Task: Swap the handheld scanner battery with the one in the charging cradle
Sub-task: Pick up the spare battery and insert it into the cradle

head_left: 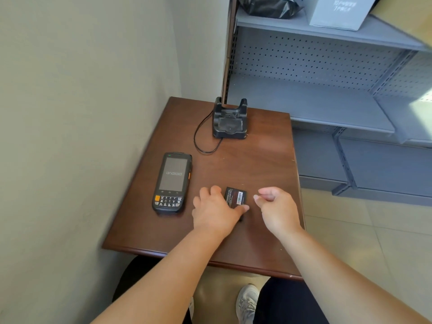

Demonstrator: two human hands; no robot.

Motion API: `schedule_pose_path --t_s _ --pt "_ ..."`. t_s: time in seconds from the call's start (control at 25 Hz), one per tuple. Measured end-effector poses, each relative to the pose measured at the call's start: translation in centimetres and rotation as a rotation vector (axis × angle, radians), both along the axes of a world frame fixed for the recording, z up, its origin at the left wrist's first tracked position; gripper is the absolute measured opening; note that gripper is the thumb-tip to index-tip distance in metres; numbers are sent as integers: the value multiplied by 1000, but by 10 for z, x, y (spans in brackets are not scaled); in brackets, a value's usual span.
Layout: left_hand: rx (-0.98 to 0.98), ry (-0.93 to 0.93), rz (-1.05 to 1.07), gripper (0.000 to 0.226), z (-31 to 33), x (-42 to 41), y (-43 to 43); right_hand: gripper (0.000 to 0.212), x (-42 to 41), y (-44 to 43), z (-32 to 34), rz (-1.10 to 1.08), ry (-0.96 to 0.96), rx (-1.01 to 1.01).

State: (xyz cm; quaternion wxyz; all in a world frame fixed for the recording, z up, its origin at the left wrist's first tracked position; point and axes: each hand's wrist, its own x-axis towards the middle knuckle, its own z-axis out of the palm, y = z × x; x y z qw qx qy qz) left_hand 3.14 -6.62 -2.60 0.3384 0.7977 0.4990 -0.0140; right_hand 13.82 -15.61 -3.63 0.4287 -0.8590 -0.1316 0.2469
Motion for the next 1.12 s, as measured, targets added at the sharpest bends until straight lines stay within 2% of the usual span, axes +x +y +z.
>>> schedule_pose_path --t_s 0.12,0.36,0.48,0.64,0.8,0.96,1.12 --pt "105 86 -40 82 -2 9 -11 20 4 -4 -2 -5 2 -2" --pt "92 25 -65 64 -4 14 -12 20 8 -8 -5 -22 29 16" --pt "64 -97 12 62 -2 7 -8 18 8 -9 -4 -22 38 33" --pt "2 -400 80 51 0 -4 -4 14 8 -7 -2 -33 30 61" --pt "-26 -594 81 53 -2 -12 -1 12 6 -5 3 -32 22 93" --pt "-48 -684 79 54 0 -14 -1 12 2 -2 9 -15 5 145" --pt "-29 -681 52 53 6 -14 3 12 1 1 12 13 1 162"
